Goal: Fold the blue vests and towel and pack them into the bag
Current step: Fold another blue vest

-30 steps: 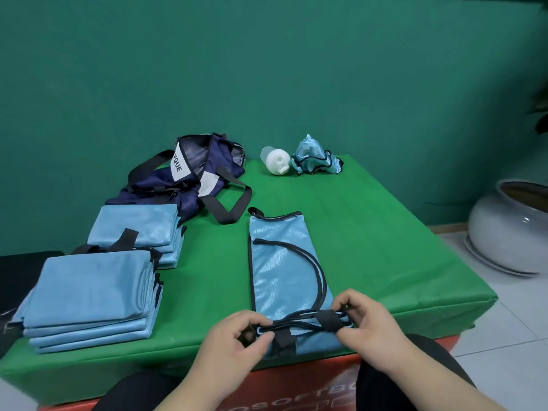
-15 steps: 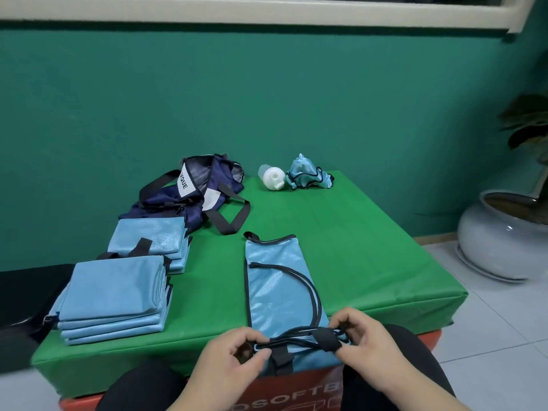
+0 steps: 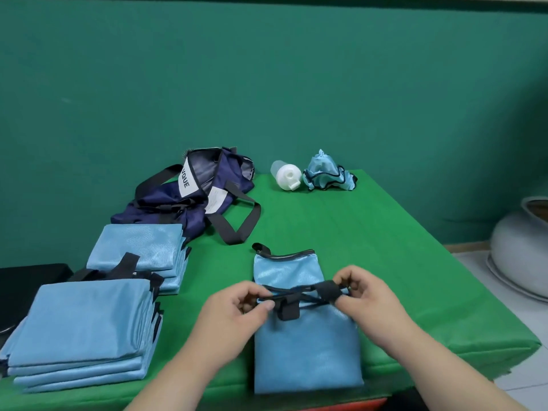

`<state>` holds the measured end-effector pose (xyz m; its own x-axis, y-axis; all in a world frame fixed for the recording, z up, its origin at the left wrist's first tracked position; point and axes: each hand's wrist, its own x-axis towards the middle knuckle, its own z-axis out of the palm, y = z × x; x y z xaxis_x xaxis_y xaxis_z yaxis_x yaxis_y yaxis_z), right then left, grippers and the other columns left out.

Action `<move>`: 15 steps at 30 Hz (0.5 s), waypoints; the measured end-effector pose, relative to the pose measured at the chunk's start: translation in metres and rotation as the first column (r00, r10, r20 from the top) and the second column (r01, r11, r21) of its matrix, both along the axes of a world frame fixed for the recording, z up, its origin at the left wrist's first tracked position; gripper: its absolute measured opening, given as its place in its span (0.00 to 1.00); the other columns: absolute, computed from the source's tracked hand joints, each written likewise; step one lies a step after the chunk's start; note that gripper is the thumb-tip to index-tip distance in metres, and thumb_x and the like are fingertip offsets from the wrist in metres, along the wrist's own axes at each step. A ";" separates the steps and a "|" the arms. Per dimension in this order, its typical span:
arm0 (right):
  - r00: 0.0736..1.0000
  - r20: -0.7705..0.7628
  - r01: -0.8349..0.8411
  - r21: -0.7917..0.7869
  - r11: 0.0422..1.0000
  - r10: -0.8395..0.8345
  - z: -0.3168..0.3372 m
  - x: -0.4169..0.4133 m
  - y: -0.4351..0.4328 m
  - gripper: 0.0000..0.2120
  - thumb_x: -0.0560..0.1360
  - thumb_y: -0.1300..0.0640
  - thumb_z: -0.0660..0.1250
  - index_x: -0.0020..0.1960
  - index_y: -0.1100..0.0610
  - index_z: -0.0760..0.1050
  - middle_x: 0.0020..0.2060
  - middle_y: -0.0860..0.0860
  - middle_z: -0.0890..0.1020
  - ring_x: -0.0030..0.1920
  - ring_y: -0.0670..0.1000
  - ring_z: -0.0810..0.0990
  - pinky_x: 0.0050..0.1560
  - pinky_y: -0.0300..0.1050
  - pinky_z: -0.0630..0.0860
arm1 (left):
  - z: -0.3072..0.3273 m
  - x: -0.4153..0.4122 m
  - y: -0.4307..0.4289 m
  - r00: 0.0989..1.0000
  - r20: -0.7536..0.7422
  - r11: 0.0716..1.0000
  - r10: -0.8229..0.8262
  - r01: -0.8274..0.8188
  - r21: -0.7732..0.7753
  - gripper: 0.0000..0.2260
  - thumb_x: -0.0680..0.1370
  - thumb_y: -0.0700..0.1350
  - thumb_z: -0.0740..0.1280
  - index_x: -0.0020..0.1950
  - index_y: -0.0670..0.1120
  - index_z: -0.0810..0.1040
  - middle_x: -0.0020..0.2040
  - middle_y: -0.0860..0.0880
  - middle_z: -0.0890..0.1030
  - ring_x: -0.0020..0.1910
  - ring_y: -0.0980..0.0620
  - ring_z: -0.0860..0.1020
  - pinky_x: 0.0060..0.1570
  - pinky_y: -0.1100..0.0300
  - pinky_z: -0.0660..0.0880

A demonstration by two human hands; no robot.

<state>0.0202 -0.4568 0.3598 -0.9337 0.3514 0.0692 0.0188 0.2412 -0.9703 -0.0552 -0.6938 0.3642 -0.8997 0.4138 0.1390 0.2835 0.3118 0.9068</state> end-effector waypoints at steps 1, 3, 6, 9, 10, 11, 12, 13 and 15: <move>1.000 0.008 0.013 0.012 1.000 -0.013 0.001 -0.014 0.004 0.10 0.71 0.73 0.69 0.44 0.59 0.77 0.32 0.46 0.79 0.32 0.47 0.70 0.30 0.37 0.64 | 0.001 -0.013 0.006 1.000 -0.010 1.000 0.008 -0.008 -0.009 0.13 0.74 0.41 0.75 0.44 0.61 0.82 0.40 0.45 0.82 0.33 0.59 0.74 0.36 0.64 0.70; 0.999 0.033 0.039 0.021 0.999 -0.039 0.002 -0.041 0.012 0.08 0.72 0.71 0.69 0.45 0.58 0.77 0.34 0.48 0.80 0.31 0.49 0.68 0.30 0.41 0.62 | 0.004 -0.038 0.018 0.999 -0.029 0.999 0.029 -0.030 -0.033 0.09 0.74 0.43 0.74 0.43 0.59 0.83 0.40 0.47 0.82 0.33 0.59 0.74 0.35 0.66 0.70; 0.992 0.093 0.079 0.070 0.994 -0.085 -0.004 -0.080 0.022 0.07 0.72 0.67 0.69 0.45 0.56 0.77 0.34 0.49 0.80 0.30 0.49 0.67 0.30 0.43 0.63 | 0.001 -0.074 0.037 0.997 -0.022 0.994 0.081 -0.082 -0.078 0.04 0.76 0.46 0.73 0.41 0.55 0.82 0.39 0.55 0.83 0.33 0.59 0.75 0.35 0.66 0.71; 0.981 0.157 0.087 0.187 0.978 -0.117 -0.019 -0.114 0.030 0.06 0.73 0.62 0.71 0.44 0.51 0.77 0.32 0.47 0.80 0.30 0.50 0.71 0.34 0.45 0.68 | -0.012 -0.106 0.053 0.990 -0.069 0.962 0.126 -0.139 -0.234 0.03 0.77 0.51 0.70 0.43 0.56 0.81 0.36 0.58 0.82 0.32 0.61 0.75 0.33 0.65 0.69; 0.976 0.181 0.077 0.246 0.966 -0.124 -0.025 -0.122 0.032 0.06 0.74 0.58 0.71 0.47 0.50 0.76 0.34 0.46 0.80 0.32 0.49 0.73 0.35 0.45 0.70 | -0.018 -0.115 0.056 0.987 -0.075 0.949 0.143 -0.158 -0.272 0.03 0.78 0.52 0.69 0.45 0.56 0.80 0.37 0.58 0.82 0.35 0.61 0.76 0.34 0.65 0.69; 0.969 0.206 0.063 0.333 0.941 -0.138 -0.029 -0.127 0.033 0.07 0.75 0.55 0.72 0.50 0.49 0.76 0.39 0.45 0.80 0.35 0.48 0.75 0.37 0.44 0.72 | -0.023 -0.122 0.057 0.984 -0.085 0.936 0.156 -0.174 -0.305 0.02 0.79 0.52 0.68 0.49 0.56 0.80 0.42 0.59 0.82 0.39 0.60 0.77 0.37 0.65 0.70; 0.961 0.221 0.054 0.434 0.899 -0.165 -0.032 -0.129 0.034 0.10 0.75 0.51 0.72 0.55 0.49 0.75 0.44 0.44 0.78 0.41 0.47 0.77 0.41 0.44 0.73 | -0.030 -0.127 0.057 0.979 -0.120 0.923 0.164 -0.195 -0.333 0.05 0.79 0.53 0.67 0.54 0.55 0.80 0.48 0.60 0.82 0.45 0.58 0.77 0.43 0.63 0.72; 0.959 0.205 0.061 0.521 0.852 -0.194 -0.035 -0.128 0.035 0.15 0.76 0.48 0.72 0.60 0.49 0.75 0.48 0.43 0.76 0.47 0.46 0.77 0.47 0.43 0.74 | -0.037 -0.128 0.054 0.970 -0.173 0.909 0.171 -0.223 -0.353 0.09 0.80 0.54 0.66 0.59 0.54 0.80 0.54 0.60 0.80 0.51 0.56 0.76 0.50 0.61 0.73; 0.965 0.110 0.116 0.632 0.767 -0.236 -0.037 -0.119 0.035 0.19 0.75 0.45 0.72 0.63 0.51 0.75 0.51 0.42 0.74 0.56 0.46 0.74 0.58 0.45 0.73 | -0.042 -0.120 0.048 0.941 -0.284 0.909 0.183 -0.271 -0.316 0.13 0.80 0.54 0.64 0.62 0.53 0.78 0.58 0.61 0.76 0.58 0.57 0.71 0.59 0.60 0.70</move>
<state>-0.0990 -0.4218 0.3225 -0.8768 0.4488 0.1725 0.2727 0.7597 -0.5903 -0.1752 -0.6459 0.3222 -0.9314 0.2641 0.2507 0.3641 0.6746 0.6421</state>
